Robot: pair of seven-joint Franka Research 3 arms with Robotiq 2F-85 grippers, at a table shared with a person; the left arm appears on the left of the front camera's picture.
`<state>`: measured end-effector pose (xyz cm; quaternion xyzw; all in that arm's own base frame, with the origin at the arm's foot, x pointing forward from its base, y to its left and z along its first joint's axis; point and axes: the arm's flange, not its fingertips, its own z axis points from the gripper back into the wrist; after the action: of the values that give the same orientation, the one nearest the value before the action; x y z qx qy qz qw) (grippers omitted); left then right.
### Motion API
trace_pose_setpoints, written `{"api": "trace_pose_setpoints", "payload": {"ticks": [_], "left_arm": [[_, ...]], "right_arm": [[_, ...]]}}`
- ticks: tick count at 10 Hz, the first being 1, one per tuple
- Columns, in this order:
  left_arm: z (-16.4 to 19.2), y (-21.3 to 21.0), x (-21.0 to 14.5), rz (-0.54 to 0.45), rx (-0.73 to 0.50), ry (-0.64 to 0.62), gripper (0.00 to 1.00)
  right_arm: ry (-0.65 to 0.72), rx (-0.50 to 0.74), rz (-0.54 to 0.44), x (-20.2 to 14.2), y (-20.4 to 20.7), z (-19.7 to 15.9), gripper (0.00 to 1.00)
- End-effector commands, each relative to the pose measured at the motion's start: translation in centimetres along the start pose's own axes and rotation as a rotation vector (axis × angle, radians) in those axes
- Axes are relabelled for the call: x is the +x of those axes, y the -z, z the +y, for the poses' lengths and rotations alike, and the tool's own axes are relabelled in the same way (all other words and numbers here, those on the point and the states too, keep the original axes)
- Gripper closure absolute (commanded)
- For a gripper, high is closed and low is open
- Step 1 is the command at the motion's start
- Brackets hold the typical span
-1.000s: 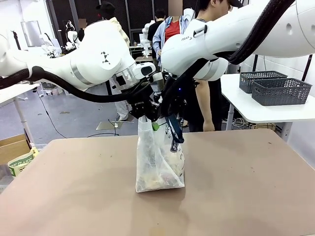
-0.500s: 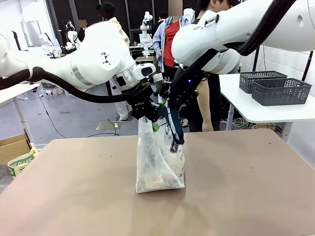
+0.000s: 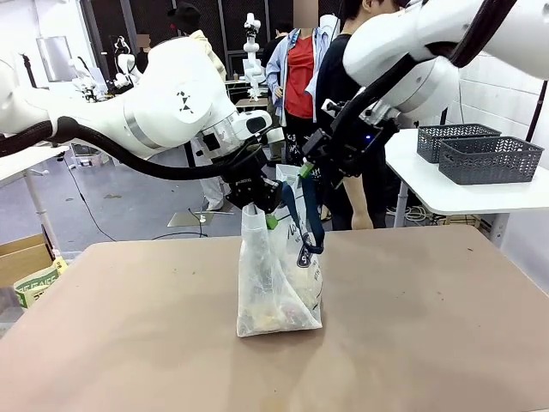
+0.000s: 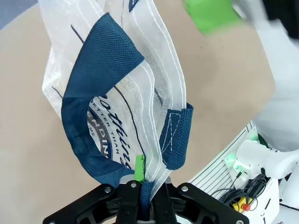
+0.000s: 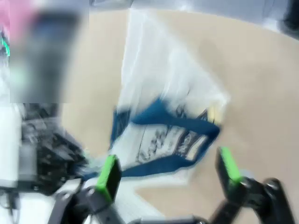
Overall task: Transfer purchased items from the store into the shopping bag.
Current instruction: Move the Reusable shopping bag to the right side of the table.
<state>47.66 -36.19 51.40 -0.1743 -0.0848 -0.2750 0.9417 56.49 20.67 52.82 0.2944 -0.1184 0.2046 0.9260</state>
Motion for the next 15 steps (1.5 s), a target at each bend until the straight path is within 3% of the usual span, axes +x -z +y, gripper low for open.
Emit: {"api": "trace_pose_setpoints", "payload": {"ticks": [1,5,10,11,15], "left_arm": [[0.0,-0.2,-0.1,0.002,0.001,0.000,1.00],[0.0,-0.2,-0.1,0.002,0.001,0.000,1.00],[0.0,-0.2,-0.1,0.002,0.001,0.000,1.00],[0.0,-0.2,-0.1,0.002,0.001,0.000,1.00],[0.0,-0.2,-0.1,0.002,0.001,0.000,1.00]], "right_arm": [[-0.187,0.065,0.089,-2.0,-2.2,-1.3,0.00],[-0.464,-0.035,-0.021,-5.8,-5.7,-1.1,0.00],[-0.482,-0.080,-0.111,-8.4,-6.7,-2.7,0.00],[-0.487,-0.096,-0.064,-7.4,-7.9,-2.2,0.00],[-0.487,-0.096,-0.064,-7.4,-7.9,-2.2,0.00]]}}
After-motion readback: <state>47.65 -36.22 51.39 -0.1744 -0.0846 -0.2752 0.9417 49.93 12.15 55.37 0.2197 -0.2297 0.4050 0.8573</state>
